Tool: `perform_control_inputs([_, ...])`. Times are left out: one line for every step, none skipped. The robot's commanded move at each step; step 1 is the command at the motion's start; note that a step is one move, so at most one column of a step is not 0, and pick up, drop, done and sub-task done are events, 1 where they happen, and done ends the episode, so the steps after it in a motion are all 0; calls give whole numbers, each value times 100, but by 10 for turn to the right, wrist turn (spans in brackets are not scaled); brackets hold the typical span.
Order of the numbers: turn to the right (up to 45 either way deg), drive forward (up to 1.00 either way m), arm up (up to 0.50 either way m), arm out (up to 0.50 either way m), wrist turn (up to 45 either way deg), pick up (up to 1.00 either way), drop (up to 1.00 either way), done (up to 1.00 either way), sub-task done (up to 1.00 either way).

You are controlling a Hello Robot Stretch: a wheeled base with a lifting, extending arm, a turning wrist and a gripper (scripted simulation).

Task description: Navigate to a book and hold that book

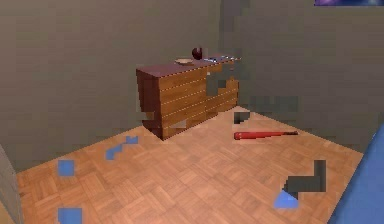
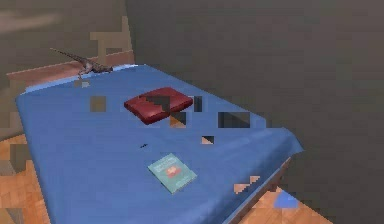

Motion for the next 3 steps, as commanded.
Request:
perform_control_inputs([0,0,50,0,0,0,0,0,0])
perform_control_inputs([0,0,20,0,0,0,0,0,0])
perform_control_inputs([0,0,0,32,0,0,0,0,0])
